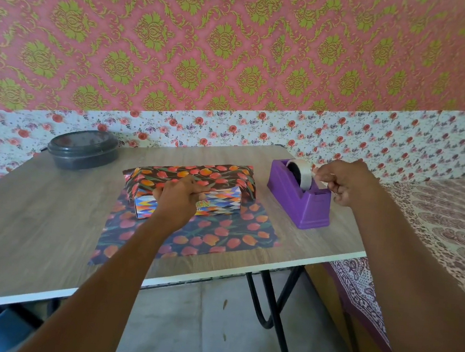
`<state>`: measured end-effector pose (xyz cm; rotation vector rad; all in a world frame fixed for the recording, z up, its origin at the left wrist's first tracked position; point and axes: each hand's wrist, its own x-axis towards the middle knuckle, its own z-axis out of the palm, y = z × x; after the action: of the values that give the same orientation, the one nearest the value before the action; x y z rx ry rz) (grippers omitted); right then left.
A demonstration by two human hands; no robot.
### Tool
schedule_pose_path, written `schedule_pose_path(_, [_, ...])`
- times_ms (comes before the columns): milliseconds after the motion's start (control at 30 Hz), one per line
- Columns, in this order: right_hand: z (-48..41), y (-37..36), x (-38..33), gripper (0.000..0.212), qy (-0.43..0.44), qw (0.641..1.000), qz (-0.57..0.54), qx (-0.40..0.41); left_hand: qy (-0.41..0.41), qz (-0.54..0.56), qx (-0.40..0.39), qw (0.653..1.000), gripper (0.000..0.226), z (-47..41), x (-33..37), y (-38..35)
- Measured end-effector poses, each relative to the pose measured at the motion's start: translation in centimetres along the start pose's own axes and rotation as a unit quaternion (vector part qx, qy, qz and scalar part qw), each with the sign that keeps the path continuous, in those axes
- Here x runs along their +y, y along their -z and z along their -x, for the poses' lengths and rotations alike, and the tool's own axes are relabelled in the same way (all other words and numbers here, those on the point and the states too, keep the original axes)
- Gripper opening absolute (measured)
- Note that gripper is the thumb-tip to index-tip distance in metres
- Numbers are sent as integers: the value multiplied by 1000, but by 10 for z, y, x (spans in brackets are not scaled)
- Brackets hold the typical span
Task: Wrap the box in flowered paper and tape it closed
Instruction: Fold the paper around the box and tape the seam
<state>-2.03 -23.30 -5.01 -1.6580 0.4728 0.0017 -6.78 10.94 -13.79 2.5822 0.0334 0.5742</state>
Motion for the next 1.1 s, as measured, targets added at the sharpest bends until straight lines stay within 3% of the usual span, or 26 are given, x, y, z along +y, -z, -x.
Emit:
schedule_pose_path(67, [1, -3, 4, 34, -11, 998, -50, 21, 5, 0, -4, 1000, 18, -1, -1, -1])
schedule_pose_path(133, [-1, -5, 11, 43, -10, 995, -91, 37, 6, -3, -5, 1000, 19, -2, -3, -2])
schedule_pose_path(233, [0, -8, 16, 11, -6, 989, -140, 41, -2, -3, -7, 1000, 19, -3, -3, -2])
schedule_pose_path(533, [10, -17, 24, 26, 45, 972, -213, 89, -13, -9, -4, 1000, 23, -1, -1, -1])
schedule_pose_path(733, [22, -27, 35, 31, 138, 946, -266, 123, -7, -2, -1, 1000, 23, 2, 3, 3])
schedule_pose_path(1100, [20, -22, 68, 37, 197, 915, -335, 108, -3, -1, -3, 1000, 23, 1, 1, 1])
